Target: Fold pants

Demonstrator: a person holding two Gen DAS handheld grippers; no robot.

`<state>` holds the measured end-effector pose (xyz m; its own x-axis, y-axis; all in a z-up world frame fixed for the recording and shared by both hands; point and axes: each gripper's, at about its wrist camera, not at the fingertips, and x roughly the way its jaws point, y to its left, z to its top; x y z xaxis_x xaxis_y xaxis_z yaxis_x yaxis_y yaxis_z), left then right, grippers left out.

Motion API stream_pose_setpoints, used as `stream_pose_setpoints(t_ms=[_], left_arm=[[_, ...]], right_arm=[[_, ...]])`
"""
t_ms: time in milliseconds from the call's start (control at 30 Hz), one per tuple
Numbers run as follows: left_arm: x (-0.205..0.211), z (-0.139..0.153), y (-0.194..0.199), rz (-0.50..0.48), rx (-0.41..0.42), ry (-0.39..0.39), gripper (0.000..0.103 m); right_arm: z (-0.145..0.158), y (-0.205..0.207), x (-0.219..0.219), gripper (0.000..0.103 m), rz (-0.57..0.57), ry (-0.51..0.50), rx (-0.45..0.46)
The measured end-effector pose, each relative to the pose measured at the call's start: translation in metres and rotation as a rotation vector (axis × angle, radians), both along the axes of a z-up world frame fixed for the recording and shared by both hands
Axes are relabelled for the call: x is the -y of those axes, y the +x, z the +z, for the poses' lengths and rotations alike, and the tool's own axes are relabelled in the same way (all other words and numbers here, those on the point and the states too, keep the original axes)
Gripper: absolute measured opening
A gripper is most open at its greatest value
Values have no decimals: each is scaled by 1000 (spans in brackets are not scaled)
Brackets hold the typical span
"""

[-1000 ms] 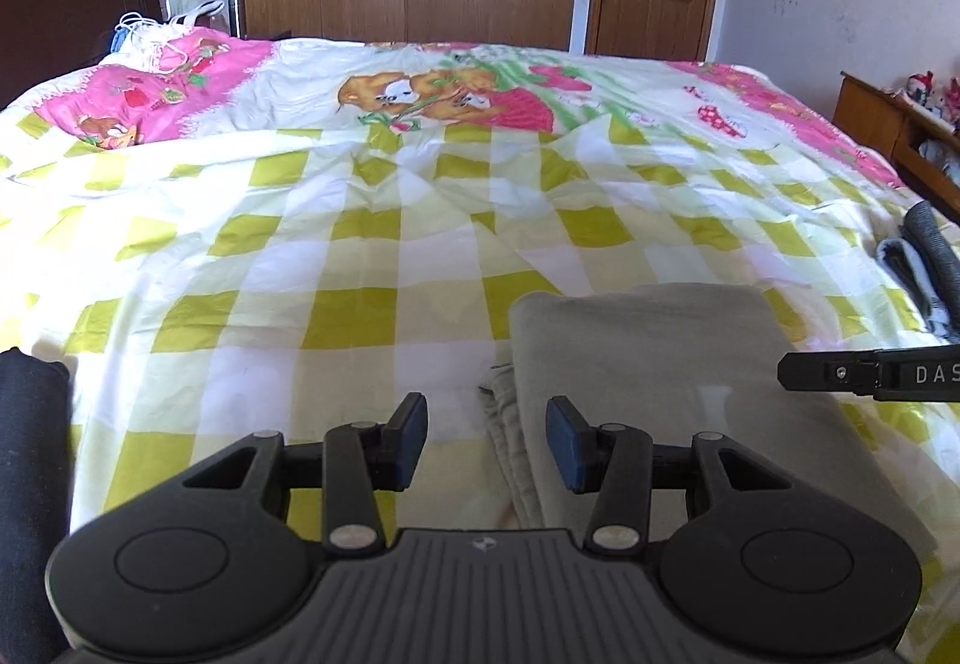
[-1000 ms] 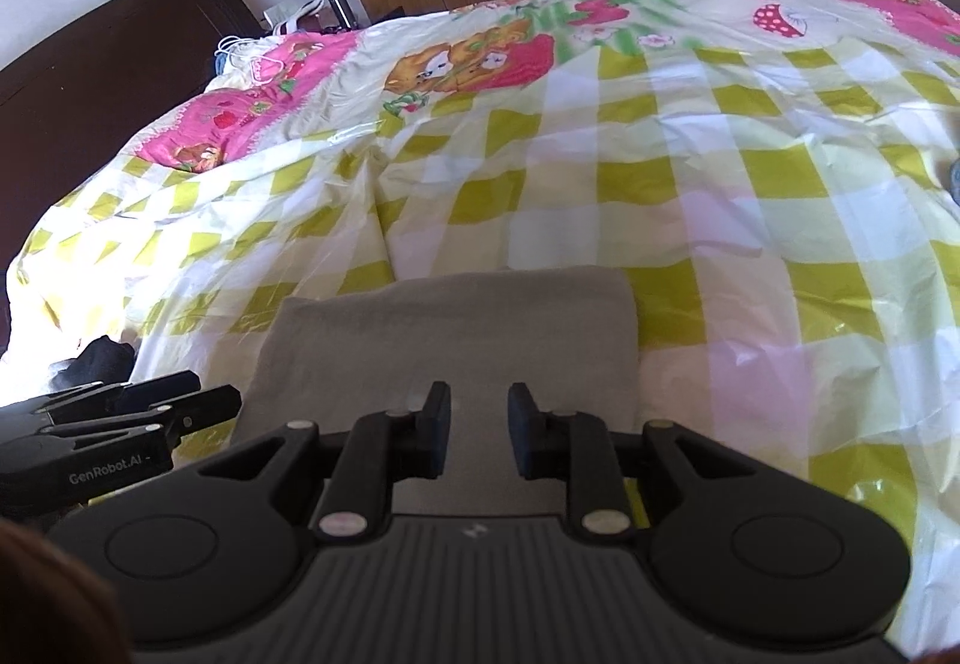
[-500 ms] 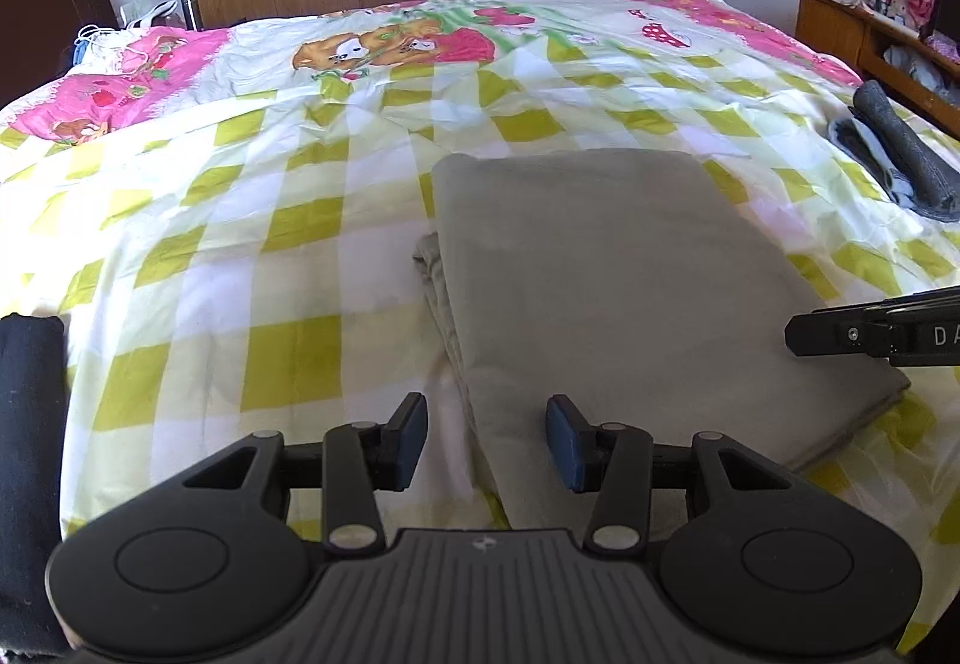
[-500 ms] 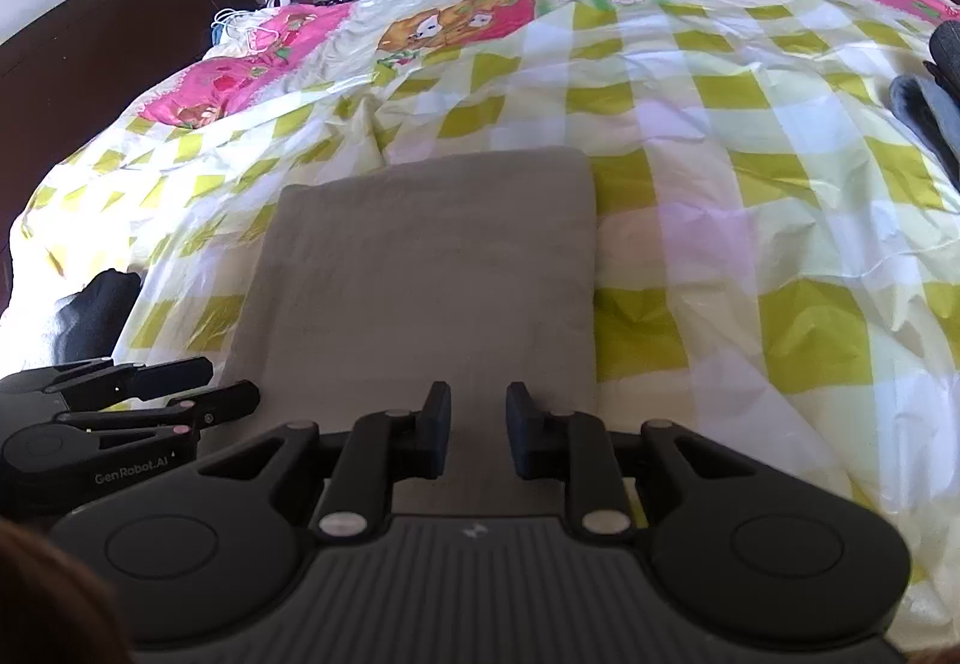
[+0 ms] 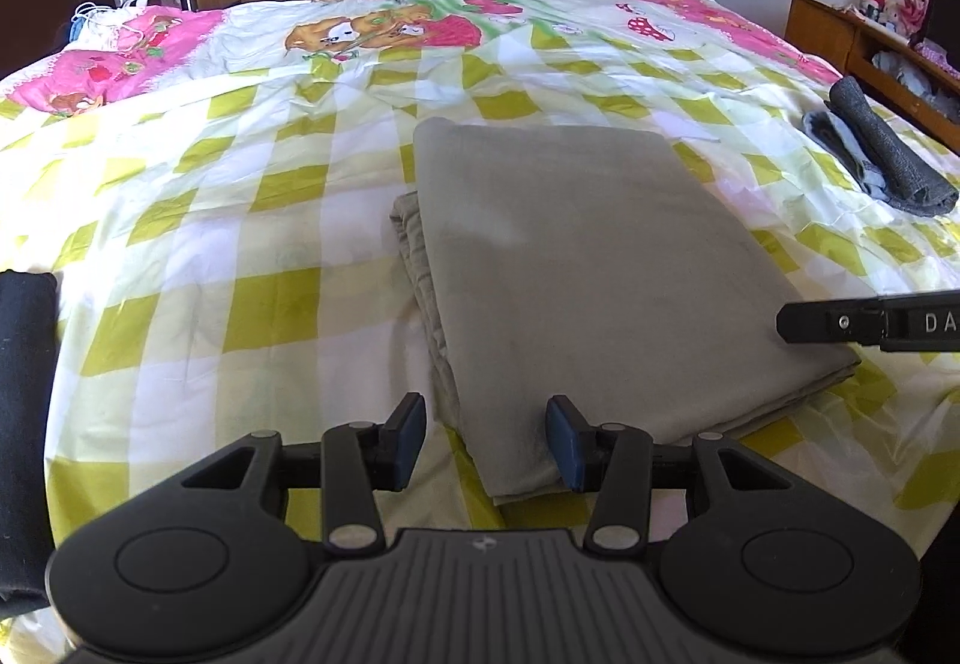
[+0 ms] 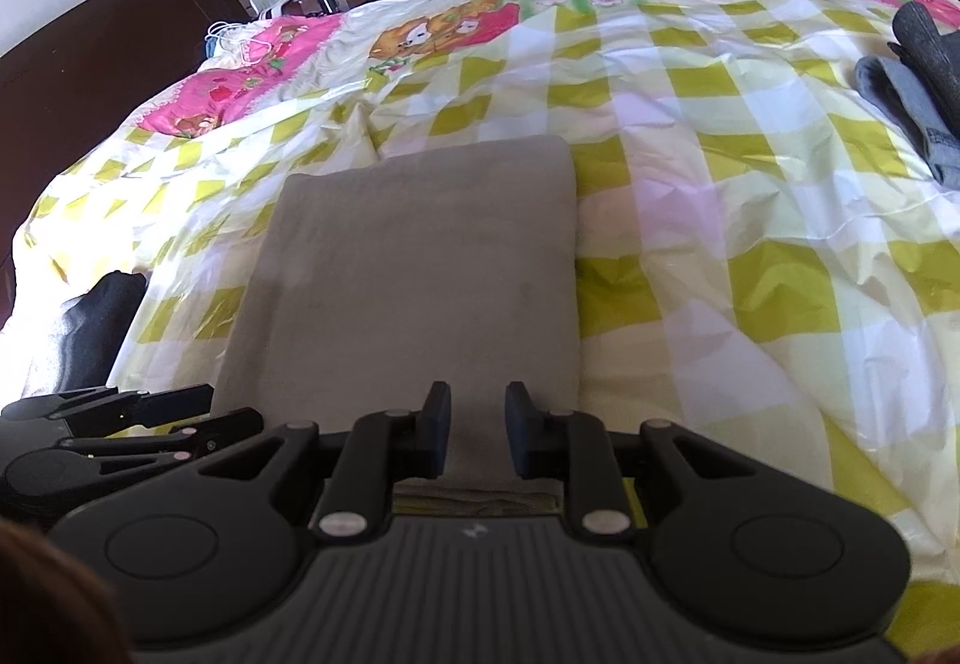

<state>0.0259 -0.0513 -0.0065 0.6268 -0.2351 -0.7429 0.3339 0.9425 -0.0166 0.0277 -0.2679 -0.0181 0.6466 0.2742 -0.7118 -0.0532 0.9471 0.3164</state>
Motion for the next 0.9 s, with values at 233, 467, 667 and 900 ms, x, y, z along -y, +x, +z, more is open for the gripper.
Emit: stream_pose_setpoints(t_ms=[233, 467, 667, 900], left_arm=[[-2, 8, -10, 2, 15, -31, 57], [3, 12, -15, -14, 27, -44, 58], [8, 10, -15, -4, 13, -33, 60], [16, 9, -20, -3, -9, -29, 68]], right_arm=[[5, -8, 0, 23, -9, 12, 14], [7, -12, -4, 23, 2, 7, 18], [7, -16, -4, 23, -4, 7, 13], [4, -23, -14, 23, 19, 2, 4]])
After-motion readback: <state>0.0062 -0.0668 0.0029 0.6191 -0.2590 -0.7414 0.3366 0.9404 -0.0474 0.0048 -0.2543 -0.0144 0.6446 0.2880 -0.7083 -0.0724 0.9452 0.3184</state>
